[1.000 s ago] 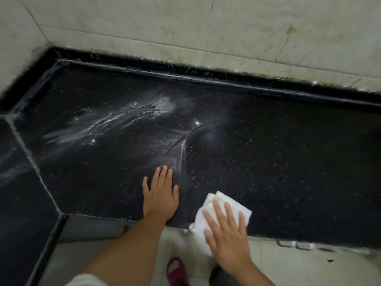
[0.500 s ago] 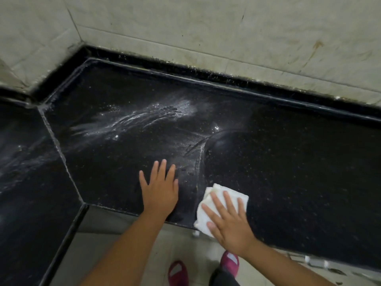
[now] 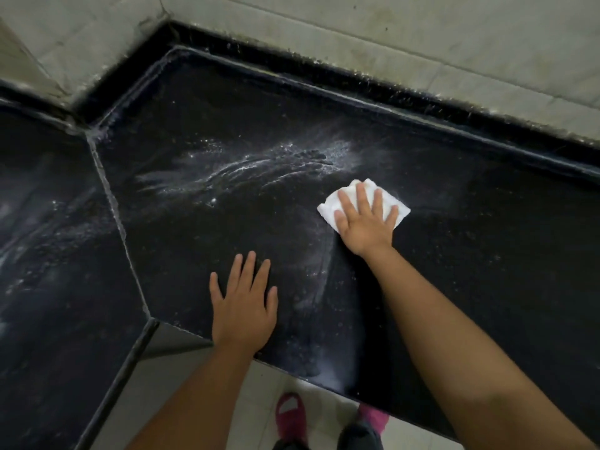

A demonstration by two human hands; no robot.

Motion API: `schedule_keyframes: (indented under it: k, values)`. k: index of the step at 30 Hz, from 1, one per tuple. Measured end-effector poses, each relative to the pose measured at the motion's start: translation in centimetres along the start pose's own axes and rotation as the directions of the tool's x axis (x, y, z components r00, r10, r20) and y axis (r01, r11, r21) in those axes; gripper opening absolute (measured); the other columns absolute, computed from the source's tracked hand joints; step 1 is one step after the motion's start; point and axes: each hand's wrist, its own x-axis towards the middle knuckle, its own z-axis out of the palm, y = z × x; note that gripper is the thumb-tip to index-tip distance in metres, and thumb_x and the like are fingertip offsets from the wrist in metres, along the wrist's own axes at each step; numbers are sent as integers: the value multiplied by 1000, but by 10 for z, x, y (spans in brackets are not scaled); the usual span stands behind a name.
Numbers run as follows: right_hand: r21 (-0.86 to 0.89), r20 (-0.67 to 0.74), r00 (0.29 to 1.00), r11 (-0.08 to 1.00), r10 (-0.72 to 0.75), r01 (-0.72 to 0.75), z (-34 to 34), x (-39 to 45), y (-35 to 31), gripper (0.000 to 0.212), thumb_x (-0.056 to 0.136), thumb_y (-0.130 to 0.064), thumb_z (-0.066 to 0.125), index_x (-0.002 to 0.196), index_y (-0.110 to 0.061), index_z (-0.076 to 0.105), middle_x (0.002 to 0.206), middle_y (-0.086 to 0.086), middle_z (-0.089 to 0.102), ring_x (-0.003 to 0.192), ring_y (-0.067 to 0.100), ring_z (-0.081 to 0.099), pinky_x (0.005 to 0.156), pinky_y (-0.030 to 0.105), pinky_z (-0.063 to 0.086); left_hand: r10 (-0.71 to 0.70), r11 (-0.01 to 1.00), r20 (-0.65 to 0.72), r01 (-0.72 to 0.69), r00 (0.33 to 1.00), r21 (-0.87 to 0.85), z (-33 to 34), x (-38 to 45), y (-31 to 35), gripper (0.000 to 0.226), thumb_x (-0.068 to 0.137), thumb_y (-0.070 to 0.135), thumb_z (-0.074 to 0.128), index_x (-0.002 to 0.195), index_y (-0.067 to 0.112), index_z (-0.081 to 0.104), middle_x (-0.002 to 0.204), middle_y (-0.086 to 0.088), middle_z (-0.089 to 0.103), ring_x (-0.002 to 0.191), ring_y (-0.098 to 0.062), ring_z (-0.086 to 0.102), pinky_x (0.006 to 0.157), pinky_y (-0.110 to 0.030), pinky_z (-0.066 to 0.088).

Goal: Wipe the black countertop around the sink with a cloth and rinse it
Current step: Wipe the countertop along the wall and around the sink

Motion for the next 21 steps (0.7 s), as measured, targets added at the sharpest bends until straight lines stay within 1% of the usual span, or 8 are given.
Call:
schedule_keyframes:
  k: [3,7,8,11,14,17,19,21]
  values:
    - [-12,-33,998,998,-57,57,18,-16,-17,49,98,-45,10,147,-36,8,157,-5,-10,143,26,-12,111,55,-6,-11,1000,12,11,1000,3,-2,0,0,48,83,33,33,112,12,65,121,-11,62,113,-31,57,86,-65,36]
    - [-98,-164,957,969,-238,225,67,-91,-19,57,97,-46,-1,133,-34,41,144,3,43,133,32,31,103,56,22,-12,999,46,14,999,-35,-3,-1,1,56,84,37,26,121,12,60,131,-11,54,124,-30,48,97,-62,30]
    - [-80,-144,952,962,-271,262,80,-115,-12,52,98,-45,2,134,-34,39,145,0,41,134,30,28,104,54,18,-25,998,53,28,998,-54,-3,-2,1,62,84,41,18,127,14,54,138,-9,47,131,-27,39,104,-59,22]
    - [-92,-163,934,947,-319,307,105,-175,33,45,98,-47,7,142,-43,19,156,-10,8,145,19,1,111,46,4,-30,995,31,33,999,-92,-1,-4,0,77,79,48,0,139,19,37,150,-3,27,141,-20,15,111,-49,0]
    - [-49,-208,978,999,-27,17,88,-184,100,52,95,-54,3,140,-44,25,156,-8,10,143,13,0,108,52,15,-31,996,26,33,999,-87,-1,-3,0,77,79,48,-2,140,20,34,151,-3,25,142,-19,13,111,-49,-1]
    - [130,-103,912,915,396,-382,45,-147,146,51,96,-52,13,145,-39,10,157,-5,-1,143,21,-3,112,55,7,-44,998,49,46,998,-50,-1,-3,1,66,85,43,11,133,16,47,143,-7,40,136,-25,31,107,-56,15]
    - [212,-101,849,845,518,-491,21,-109,151,51,99,-39,22,148,-32,9,157,-3,-6,143,24,-7,112,53,2,-44,999,45,44,998,-20,-2,-2,2,59,86,39,20,127,14,54,136,-10,49,130,-28,41,102,-60,24]
    - [191,-106,849,849,517,-493,6,-64,131,50,100,-36,21,148,-29,9,157,0,-7,143,26,-8,112,55,2,-38,999,30,37,999,11,-5,-1,2,55,85,36,25,121,13,59,130,-11,55,123,-29,49,96,-62,31]
